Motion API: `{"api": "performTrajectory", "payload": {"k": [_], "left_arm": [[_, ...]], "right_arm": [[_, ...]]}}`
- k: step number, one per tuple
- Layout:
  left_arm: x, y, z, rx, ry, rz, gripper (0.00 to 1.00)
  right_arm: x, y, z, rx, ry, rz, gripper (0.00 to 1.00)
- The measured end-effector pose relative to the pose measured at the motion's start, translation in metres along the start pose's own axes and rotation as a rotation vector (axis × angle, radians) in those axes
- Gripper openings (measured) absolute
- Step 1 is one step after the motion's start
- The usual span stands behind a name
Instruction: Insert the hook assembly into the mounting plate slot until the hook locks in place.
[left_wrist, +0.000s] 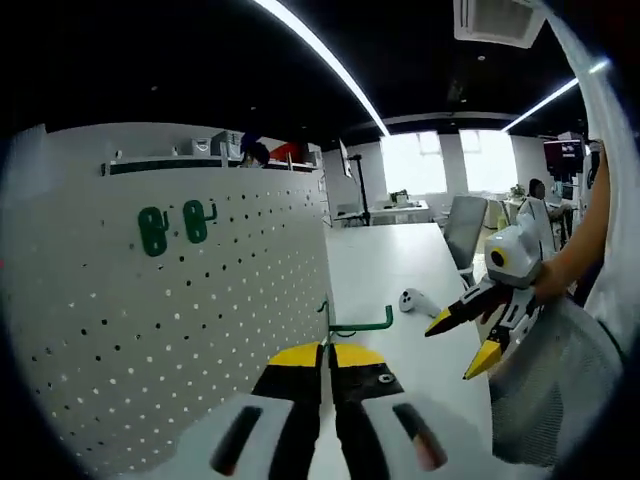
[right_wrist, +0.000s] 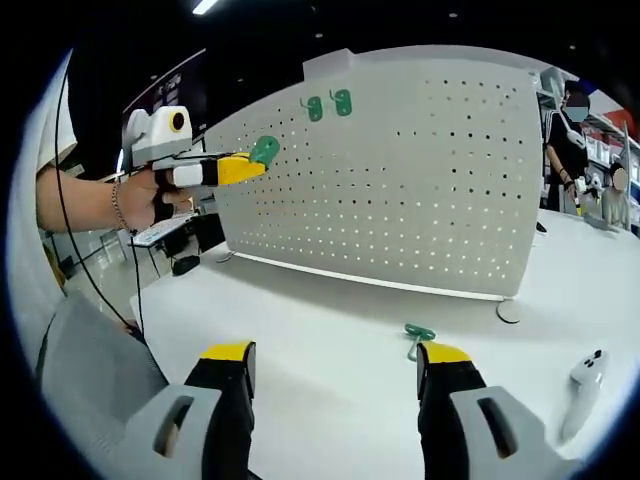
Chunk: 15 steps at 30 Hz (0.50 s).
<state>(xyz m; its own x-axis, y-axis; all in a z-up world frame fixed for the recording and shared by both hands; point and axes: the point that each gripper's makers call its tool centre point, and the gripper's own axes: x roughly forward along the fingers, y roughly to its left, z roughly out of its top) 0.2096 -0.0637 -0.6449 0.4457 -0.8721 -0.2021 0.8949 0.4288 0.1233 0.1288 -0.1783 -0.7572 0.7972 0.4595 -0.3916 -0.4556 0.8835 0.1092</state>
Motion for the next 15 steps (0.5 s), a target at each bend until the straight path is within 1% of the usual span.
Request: {"api": "performTrajectory", "payload": {"k": [4, 5, 10, 15], "left_arm": [[-0.005, -0.003, 0.004, -0.013, -0.025, 0.011, 0.02], [-0.006, -0.003, 0.005, -0.009, -0.024, 0.018, 0.02], [-0.013, -0.002, 0.014, -0.034, -0.058, 0.043, 0.02], [-0.015, -0.005, 0.016, -0.043, -0.067, 0.055, 0.02]], "right_arm": [[-0.001, -0.001, 0.000, 0.005, -0.004, -0.005, 0.63], [-0.001, -0.001, 0.000, 0.004, -0.002, -0.004, 0.63], [0.000, -0.001, 0.000, 0.002, -0.001, -0.001, 0.63], [-0.001, -0.002, 0.001, 0.005, -0.005, -0.004, 0.63]]}}
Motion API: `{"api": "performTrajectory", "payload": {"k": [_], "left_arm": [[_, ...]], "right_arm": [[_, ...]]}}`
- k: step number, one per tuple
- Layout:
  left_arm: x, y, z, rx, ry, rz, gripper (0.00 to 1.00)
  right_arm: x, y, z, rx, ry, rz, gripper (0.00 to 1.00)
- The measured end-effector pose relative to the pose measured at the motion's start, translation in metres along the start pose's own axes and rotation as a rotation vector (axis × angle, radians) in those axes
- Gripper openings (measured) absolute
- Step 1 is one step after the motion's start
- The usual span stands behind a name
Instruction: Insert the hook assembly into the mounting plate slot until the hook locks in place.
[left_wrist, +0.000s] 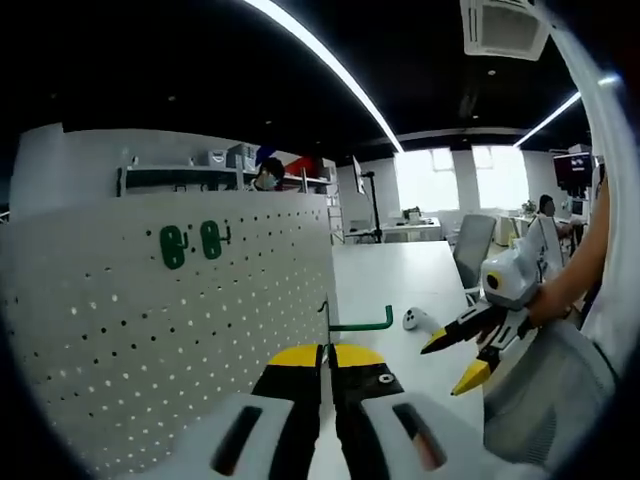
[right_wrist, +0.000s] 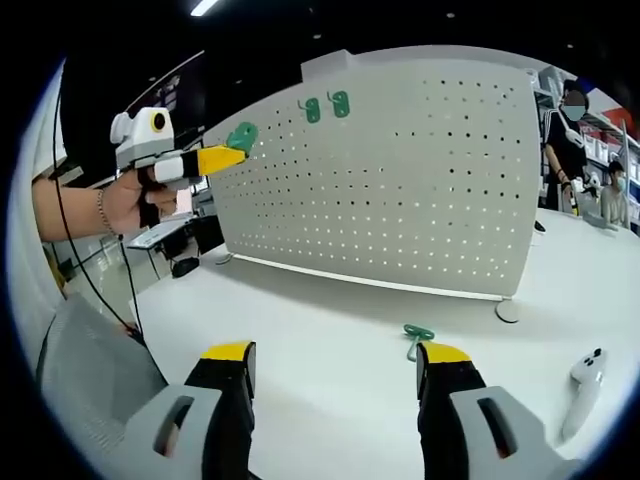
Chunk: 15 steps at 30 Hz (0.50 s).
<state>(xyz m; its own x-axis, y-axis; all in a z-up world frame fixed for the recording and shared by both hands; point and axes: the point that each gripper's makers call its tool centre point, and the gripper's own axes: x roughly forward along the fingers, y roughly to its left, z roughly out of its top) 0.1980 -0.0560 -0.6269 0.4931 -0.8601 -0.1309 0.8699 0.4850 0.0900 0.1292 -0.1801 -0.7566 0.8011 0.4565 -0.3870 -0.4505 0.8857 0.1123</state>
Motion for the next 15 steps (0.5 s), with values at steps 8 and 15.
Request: {"api": "performTrajectory", "payload": {"k": [8, 15], "left_arm": [[-0.0025, -0.0003, 0.0007, 0.006, 0.000, 0.012, 0.02], [-0.0016, -0.0015, 0.0030, 0.005, -0.006, 0.013, 0.02]], "right_arm": [[-0.0005, -0.0001, 0.0007, 0.000, -0.002, -0.001, 0.63], [-0.0016, -0.0001, 0.0053, 0.001, -0.017, 0.001, 0.63]]}}
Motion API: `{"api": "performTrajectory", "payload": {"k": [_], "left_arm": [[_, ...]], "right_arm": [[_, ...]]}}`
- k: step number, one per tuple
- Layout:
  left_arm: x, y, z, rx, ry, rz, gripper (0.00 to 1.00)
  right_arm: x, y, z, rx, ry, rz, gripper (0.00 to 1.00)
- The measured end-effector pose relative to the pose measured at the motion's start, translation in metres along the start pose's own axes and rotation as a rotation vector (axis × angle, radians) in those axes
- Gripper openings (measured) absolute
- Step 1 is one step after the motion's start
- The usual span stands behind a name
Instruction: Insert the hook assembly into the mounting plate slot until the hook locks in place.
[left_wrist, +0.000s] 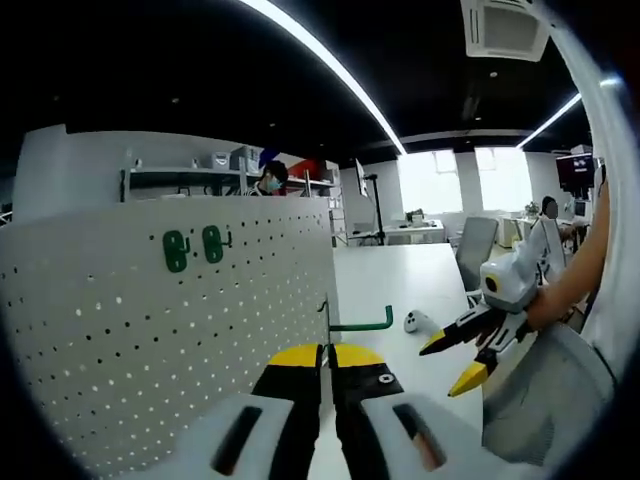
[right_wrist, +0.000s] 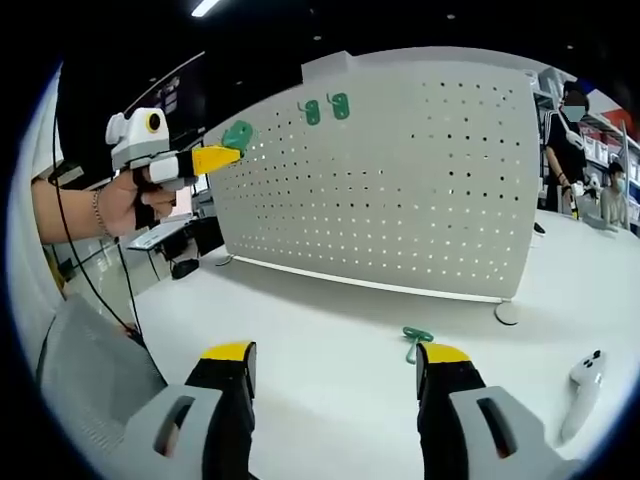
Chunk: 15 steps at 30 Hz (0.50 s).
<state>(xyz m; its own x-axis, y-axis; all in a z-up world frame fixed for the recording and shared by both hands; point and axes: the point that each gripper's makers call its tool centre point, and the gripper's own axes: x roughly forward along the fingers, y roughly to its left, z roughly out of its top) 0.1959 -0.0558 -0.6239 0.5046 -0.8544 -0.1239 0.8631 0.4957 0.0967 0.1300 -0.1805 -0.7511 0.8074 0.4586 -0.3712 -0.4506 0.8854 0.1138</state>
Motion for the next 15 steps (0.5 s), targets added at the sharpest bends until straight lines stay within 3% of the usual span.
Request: {"api": "performTrajectory", "payload": {"k": [3, 10, 12, 15], "left_arm": [[0.000, -0.002, -0.001, 0.010, 0.007, -0.005, 0.02], [-0.001, -0.002, -0.004, 0.002, 0.015, -0.007, 0.03], [-0.002, -0.002, -0.005, 0.009, 0.019, -0.007, 0.03], [-0.003, 0.000, -0.004, -0.002, 0.014, 0.001, 0.03]], "right_arm": [[-0.002, 0.001, 0.010, -0.005, -0.037, 0.007, 0.62], [-0.012, 0.013, 0.052, -0.008, -0.229, 0.059, 0.59], [-0.013, 0.014, 0.052, -0.008, -0.228, 0.065, 0.59], [-0.016, 0.021, 0.066, -0.020, -0.294, 0.092, 0.58]]}}
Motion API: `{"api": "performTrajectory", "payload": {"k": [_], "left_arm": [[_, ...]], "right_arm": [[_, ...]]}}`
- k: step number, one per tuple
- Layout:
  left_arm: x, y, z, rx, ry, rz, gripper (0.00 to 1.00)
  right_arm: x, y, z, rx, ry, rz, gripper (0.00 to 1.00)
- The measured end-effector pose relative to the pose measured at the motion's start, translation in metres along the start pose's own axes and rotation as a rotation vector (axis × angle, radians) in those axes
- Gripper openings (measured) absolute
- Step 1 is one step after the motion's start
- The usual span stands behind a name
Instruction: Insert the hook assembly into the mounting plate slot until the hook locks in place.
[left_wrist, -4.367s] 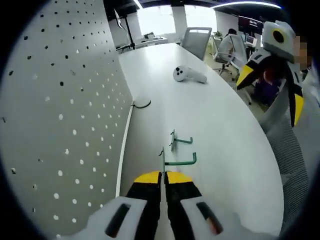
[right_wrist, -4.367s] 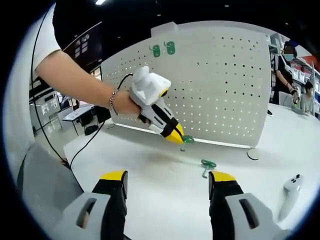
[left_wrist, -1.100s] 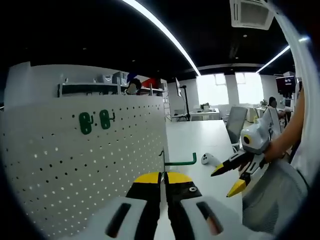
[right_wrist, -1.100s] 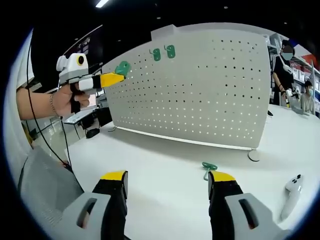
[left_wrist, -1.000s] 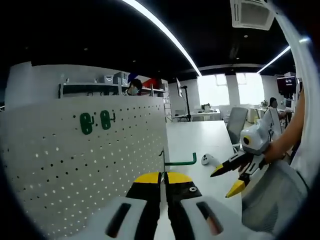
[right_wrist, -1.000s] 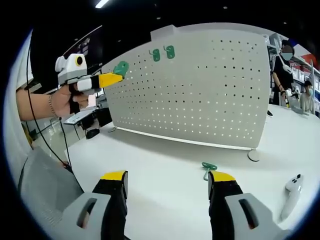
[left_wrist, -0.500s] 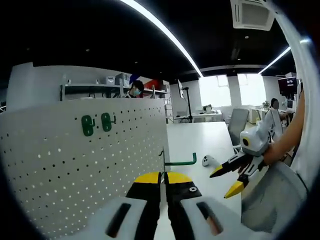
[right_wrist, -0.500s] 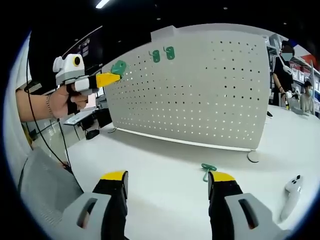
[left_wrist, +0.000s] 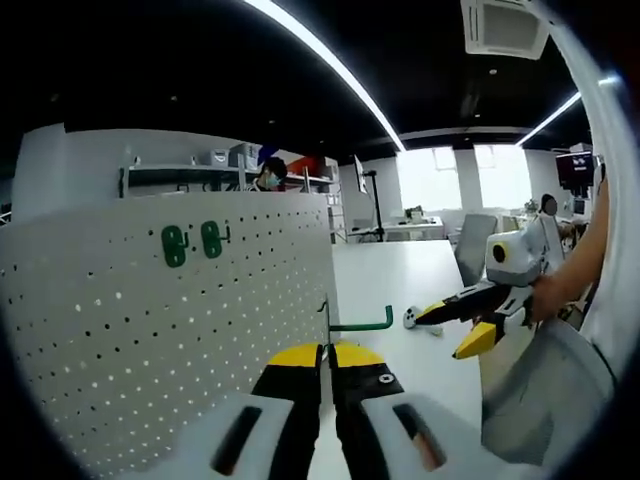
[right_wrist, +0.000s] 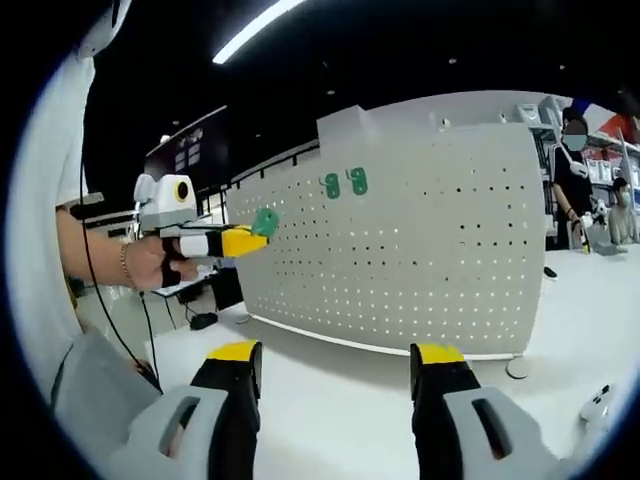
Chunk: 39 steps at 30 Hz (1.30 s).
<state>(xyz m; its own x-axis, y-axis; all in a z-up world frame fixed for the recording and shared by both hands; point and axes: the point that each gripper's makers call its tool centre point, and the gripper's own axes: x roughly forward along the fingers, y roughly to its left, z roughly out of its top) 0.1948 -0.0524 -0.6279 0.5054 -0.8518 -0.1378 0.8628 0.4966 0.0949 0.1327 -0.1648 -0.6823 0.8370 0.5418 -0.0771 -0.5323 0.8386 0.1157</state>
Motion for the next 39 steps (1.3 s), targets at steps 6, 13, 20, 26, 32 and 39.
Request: {"api": "performTrajectory", "payload": {"k": [6, 13, 20, 26, 32, 39], "left_arm": [[-0.001, 0.000, -0.002, 0.007, 0.006, 0.003, 0.03], [-0.003, 0.000, -0.002, 0.005, 0.004, 0.013, 0.03], [-0.005, 0.002, -0.002, 0.002, 0.002, 0.028, 0.03], [-0.007, 0.004, -0.001, 0.006, -0.003, 0.045, 0.03], [-0.008, 0.004, -0.001, 0.003, -0.005, 0.051, 0.03], [-0.010, 0.005, 0.000, 0.004, -0.010, 0.062, 0.03]], "right_arm": [[0.002, 0.007, 0.012, 0.000, -0.045, 0.026, 0.58], [0.012, 0.018, 0.020, 0.003, -0.053, 0.061, 0.58], [0.026, 0.039, 0.037, 0.041, -0.104, 0.134, 0.52], [0.035, 0.050, 0.044, 0.107, -0.121, 0.178, 0.48], [0.041, 0.054, 0.051, 0.151, -0.143, 0.194, 0.47], [0.047, 0.060, 0.062, 0.229, -0.180, 0.226, 0.44]]}}
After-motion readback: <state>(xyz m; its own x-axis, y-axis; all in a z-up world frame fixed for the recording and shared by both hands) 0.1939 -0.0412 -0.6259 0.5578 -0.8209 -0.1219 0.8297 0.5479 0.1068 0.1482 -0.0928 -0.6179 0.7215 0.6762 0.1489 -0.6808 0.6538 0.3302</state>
